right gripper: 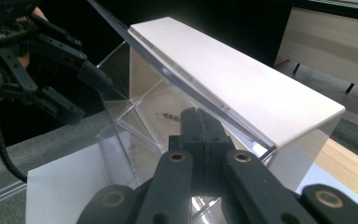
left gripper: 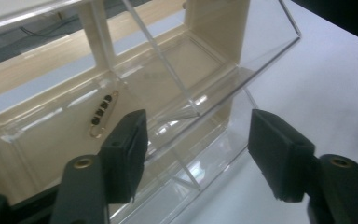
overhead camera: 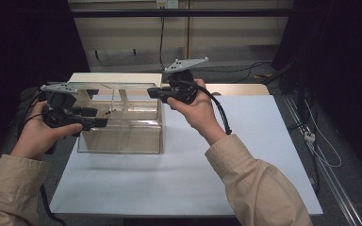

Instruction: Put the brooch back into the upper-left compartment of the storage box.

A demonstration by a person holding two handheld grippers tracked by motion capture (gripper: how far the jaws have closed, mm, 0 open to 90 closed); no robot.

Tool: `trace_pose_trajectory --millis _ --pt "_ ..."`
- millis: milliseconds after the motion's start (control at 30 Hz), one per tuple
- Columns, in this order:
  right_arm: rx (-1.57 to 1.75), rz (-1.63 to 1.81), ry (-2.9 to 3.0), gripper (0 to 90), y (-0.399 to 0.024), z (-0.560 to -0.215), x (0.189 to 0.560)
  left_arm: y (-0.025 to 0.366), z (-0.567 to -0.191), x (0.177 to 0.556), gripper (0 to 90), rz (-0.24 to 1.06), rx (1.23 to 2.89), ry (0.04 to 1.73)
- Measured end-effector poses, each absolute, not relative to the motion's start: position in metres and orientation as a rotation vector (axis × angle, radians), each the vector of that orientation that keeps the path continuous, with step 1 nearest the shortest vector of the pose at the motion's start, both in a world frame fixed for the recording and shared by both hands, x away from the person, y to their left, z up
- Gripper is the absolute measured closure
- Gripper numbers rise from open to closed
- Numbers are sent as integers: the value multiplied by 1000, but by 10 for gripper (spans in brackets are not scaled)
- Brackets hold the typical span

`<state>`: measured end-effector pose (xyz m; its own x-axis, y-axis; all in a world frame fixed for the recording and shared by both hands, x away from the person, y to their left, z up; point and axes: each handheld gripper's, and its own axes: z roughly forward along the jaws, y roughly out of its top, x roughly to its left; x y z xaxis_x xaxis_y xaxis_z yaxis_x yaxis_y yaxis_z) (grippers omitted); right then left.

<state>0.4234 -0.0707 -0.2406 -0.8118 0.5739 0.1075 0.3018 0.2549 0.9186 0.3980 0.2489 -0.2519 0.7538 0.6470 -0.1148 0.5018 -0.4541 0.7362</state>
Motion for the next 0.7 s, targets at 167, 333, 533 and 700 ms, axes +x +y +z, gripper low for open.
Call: trace_pose_trajectory --millis 167,333,533,700 --pt "811 1581 2280 900 -72 -240 422 244 -257 393 299 226 2143 837" --pt "812 1583 2286 900 -74 -241 420 239 -258 388 253 217 2139 815" --pt "802 1587 2295 900 -76 -242 417 233 -256 378 229 202 2133 778" --pt "799 1587 2302 900 -76 -244 415 226 -260 371 216 182 2145 744"
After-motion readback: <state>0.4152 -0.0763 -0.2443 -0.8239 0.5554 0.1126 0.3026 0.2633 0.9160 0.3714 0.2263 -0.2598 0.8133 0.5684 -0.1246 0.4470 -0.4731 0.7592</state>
